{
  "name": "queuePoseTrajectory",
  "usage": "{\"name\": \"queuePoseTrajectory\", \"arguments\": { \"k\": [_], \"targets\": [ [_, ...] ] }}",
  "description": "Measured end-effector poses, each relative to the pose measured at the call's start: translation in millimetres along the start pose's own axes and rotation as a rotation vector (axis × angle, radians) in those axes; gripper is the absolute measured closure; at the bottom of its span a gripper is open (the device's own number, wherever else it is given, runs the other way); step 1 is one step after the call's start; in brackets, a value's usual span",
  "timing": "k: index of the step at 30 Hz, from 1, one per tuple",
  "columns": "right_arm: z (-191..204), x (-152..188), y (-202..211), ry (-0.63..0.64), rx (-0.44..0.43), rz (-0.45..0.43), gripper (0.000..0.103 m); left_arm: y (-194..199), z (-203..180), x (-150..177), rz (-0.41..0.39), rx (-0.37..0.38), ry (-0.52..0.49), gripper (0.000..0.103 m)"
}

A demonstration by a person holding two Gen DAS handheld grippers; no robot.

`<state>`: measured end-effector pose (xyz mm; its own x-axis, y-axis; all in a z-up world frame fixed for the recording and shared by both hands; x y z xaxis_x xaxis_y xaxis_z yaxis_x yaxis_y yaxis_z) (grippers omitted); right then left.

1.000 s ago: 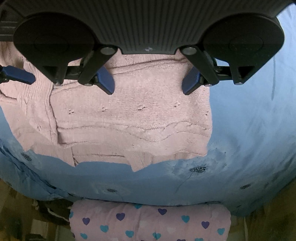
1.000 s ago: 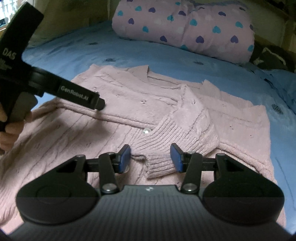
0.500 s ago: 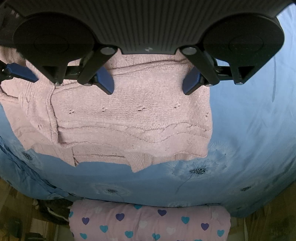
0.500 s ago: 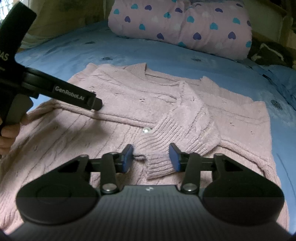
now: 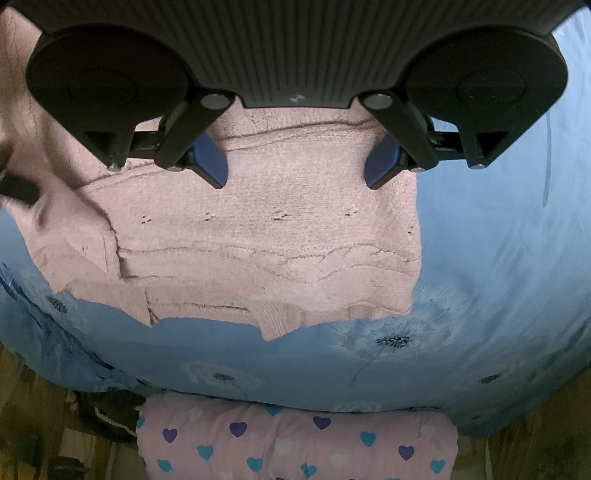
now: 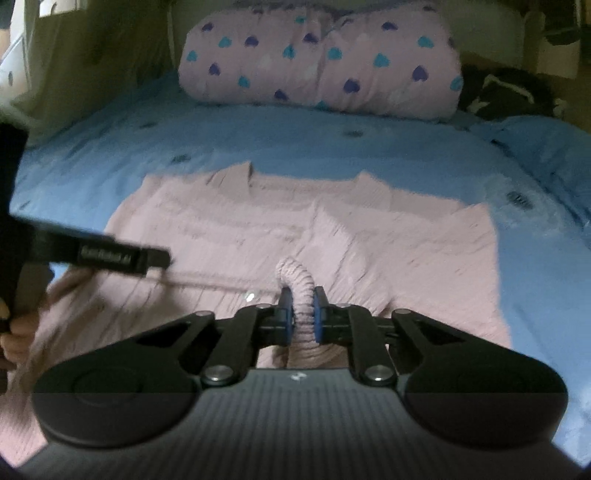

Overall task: Fold small clothes
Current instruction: 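Lift the cuff and lay it over the folded body with the right gripper, open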

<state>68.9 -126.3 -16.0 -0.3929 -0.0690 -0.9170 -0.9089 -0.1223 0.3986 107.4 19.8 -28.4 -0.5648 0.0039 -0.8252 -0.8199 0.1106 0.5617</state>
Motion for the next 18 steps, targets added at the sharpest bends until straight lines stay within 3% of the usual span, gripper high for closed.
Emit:
{"name": "queuePoseTrajectory", "arguments": {
  "k": [10,18],
  "targets": [
    [-79.8,-44.9,10.8,-0.074,0.136,-0.094,0.089,2.1,10.4,-6.4,-0.002,0.010,0.065,0.018],
    [-132.4,-22.7,-18.7,-0.194,0.202,-0.067,0.089,-3.6,4.8,-4.0,0.005,-0.010,0.020,0.018]
  ]
}}
Point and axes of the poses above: each gripper's, at about its wrist camera, not at the fingertips, and y roughly against the way its jaws point, z to its left, x to its underside, the point moved 9 cm from there along -y, roughly the way its jaws point, and after that the axes turned 12 degrees about -z, right-handed, at the moved point
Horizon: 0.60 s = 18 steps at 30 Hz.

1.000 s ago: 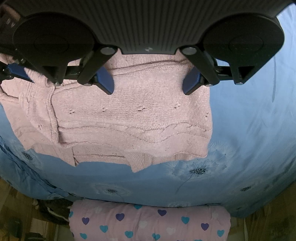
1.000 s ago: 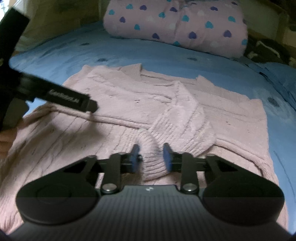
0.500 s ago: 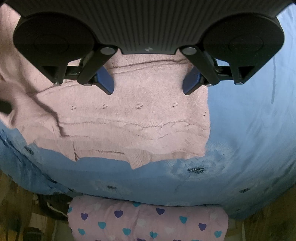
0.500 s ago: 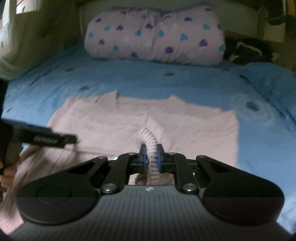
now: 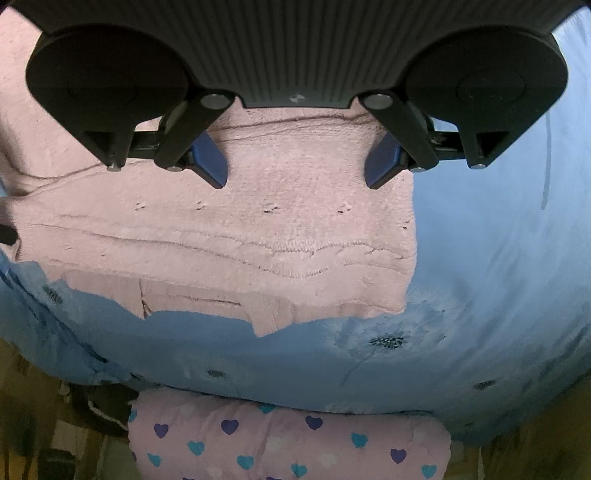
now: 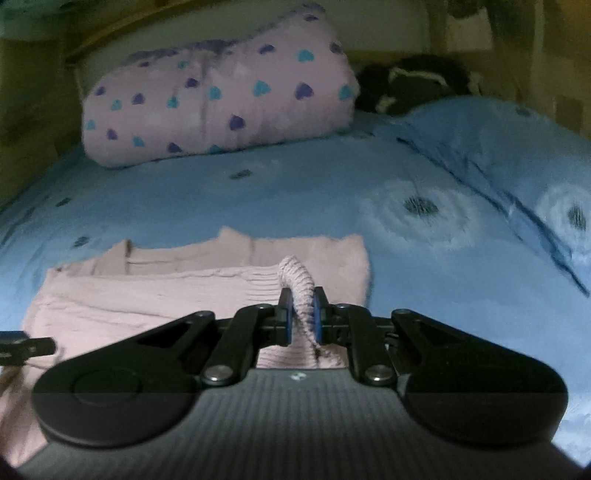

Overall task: Fold small clothes
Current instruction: 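Lift the cuff and lay it over the folded body with the right gripper, open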

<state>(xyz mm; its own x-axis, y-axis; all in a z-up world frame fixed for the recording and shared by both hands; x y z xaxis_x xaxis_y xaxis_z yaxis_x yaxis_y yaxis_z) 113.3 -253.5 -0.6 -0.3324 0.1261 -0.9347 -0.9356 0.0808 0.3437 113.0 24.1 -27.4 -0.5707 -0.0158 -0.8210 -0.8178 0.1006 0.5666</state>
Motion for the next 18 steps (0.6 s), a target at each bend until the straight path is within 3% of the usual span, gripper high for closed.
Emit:
{"name": "queuePoseTrajectory", "arguments": {
  "k": [6,12,18],
  "targets": [
    [-20.0,28.0,-26.2,-0.067,0.028,0.036,0.087,-3.0,-3.5,2.5,0.001,-0.012,-0.040,0.018],
    [-34.8,10.2,-21.4,-0.030,0.138,-0.044,0.078,-4.5,-5.8,4.0,-0.003,-0.022,-0.063,0.016],
    [-27.3,5.6,-7.6,-0.072,0.055,-0.059,0.078,-5.2,-10.6,7.4,-0.011,-0.024,-0.098,0.012]
  ]
}}
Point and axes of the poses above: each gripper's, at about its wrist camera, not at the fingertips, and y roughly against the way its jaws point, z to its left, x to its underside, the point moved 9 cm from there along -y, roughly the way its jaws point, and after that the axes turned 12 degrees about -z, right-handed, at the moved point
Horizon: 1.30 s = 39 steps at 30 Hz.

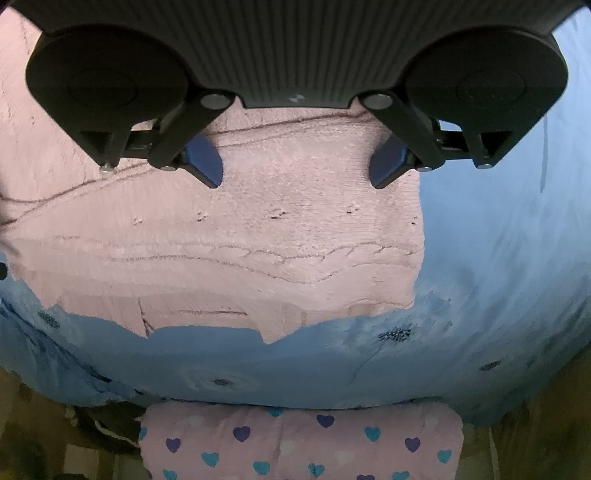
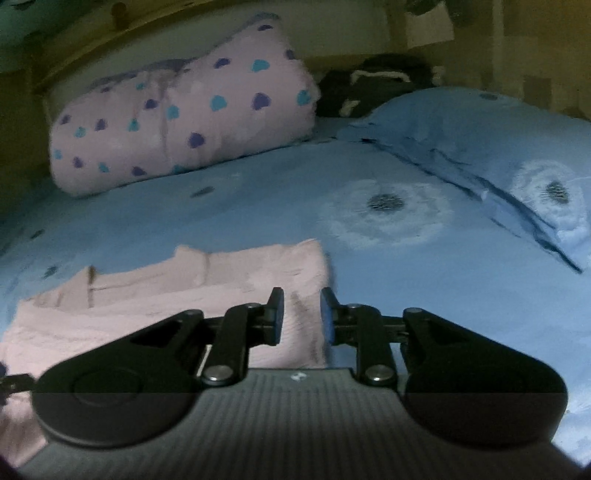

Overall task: Fold small clothes
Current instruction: 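Lift the cuff and lay it over the folded body with the right gripper, open, then move both open grippers to the cardigan's ribbed hem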

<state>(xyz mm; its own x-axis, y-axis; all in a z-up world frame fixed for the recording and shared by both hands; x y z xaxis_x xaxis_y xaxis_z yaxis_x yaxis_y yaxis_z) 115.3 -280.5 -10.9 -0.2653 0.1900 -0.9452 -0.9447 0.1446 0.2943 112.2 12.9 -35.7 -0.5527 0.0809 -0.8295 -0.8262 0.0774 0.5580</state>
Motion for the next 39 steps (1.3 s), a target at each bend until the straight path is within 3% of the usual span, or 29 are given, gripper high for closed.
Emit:
{"name": "queuePoseTrajectory", "arguments": {
  "k": [3,5,9,13,20,28,39],
  "targets": [
    [9.5,12.4,-5.4,0.029,-0.030,0.054,0.077,-1.4,-1.4,1.8,-0.006,-0.003,-0.015,0.011],
    [10.6,32.2,-16.7,0.057,-0.024,0.150,0.064,-1.4,-1.6,2.0,-0.007,-0.003,-0.018,0.010],
    [19.2,37.8,-12.8,0.149,-0.016,0.110,0.061,1.9,0.3,0.0,-0.006,0.003,-0.004,0.010],
    [25.1,31.2,9.3,0.123,-0.017,0.081,0.057,13.1,-0.4,0.3,-0.009,0.005,-0.005,0.010],
    [42.7,28.0,76.2,0.069,-0.127,0.046,0.049,43.7,6.4,6.4,-0.014,0.027,0.069,0.010],
    [73.7,47.9,151.2,0.154,-0.226,0.049,0.048,109.6,6.9,14.4,-0.049,0.019,0.030,0.009],
    [88.6,63.9,207.1,0.230,-0.253,0.061,0.045,184.7,-13.2,59.9,-0.026,0.043,0.004,0.008]
  ]
}}
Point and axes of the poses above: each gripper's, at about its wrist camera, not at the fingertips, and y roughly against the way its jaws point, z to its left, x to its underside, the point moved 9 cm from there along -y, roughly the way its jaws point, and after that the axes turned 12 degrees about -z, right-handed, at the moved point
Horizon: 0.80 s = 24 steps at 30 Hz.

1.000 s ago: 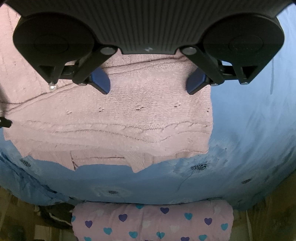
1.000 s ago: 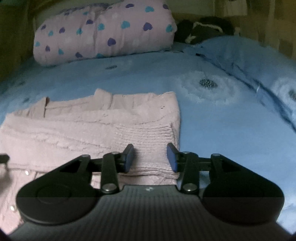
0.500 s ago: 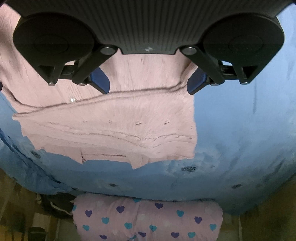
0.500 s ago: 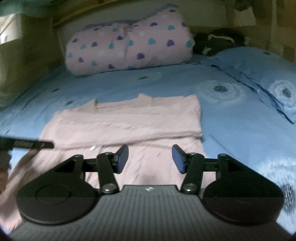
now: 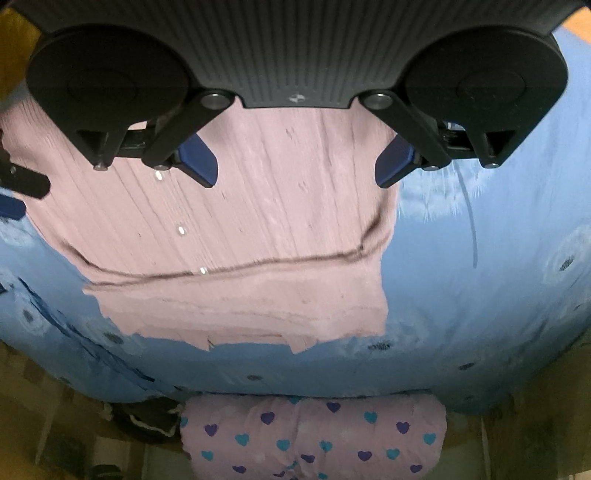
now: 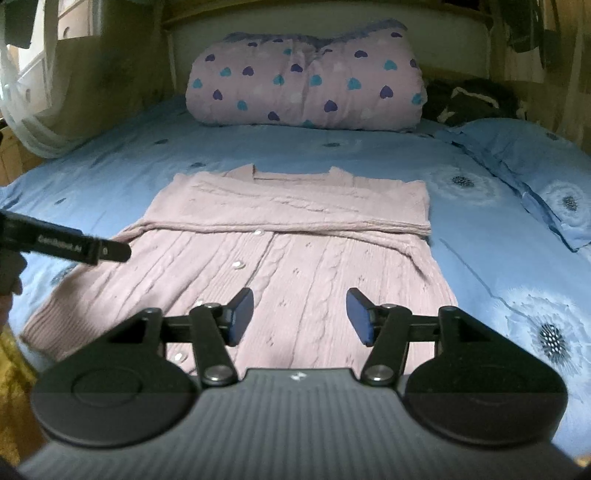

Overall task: Fold small clothes
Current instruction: 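Move both open grippers to the cardigan's ribbed hem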

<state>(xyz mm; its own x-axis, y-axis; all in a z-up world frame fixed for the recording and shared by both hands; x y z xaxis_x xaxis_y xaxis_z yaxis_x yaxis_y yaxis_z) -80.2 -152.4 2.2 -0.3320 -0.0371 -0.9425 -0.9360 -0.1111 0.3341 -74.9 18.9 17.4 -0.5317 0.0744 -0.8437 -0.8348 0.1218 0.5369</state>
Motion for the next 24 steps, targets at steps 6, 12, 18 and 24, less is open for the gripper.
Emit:
{"name": "queuePoseTrajectory", "arguments": {
  "k": [6,12,18,24],
  "targets": [
    [7.3,10.6,20.5,-0.005,-0.027,0.010,0.045,24.2,-17.1,20.1,0.013,0.012,-0.061,0.008],
    [14.3,23.7,33.7,-0.023,-0.071,0.033,0.045,41.8,-25.0,38.4,0.030,0.015,-0.110,0.008],
    [17.3,38.0,39.0,-0.008,-0.094,0.057,0.045,49.9,-18.3,61.0,0.073,0.011,-0.107,0.008],
    [21.4,53.9,45.9,0.051,-0.114,0.096,0.045,55.7,-20.8,74.3,0.096,0.036,-0.162,0.008]
  ]
}}
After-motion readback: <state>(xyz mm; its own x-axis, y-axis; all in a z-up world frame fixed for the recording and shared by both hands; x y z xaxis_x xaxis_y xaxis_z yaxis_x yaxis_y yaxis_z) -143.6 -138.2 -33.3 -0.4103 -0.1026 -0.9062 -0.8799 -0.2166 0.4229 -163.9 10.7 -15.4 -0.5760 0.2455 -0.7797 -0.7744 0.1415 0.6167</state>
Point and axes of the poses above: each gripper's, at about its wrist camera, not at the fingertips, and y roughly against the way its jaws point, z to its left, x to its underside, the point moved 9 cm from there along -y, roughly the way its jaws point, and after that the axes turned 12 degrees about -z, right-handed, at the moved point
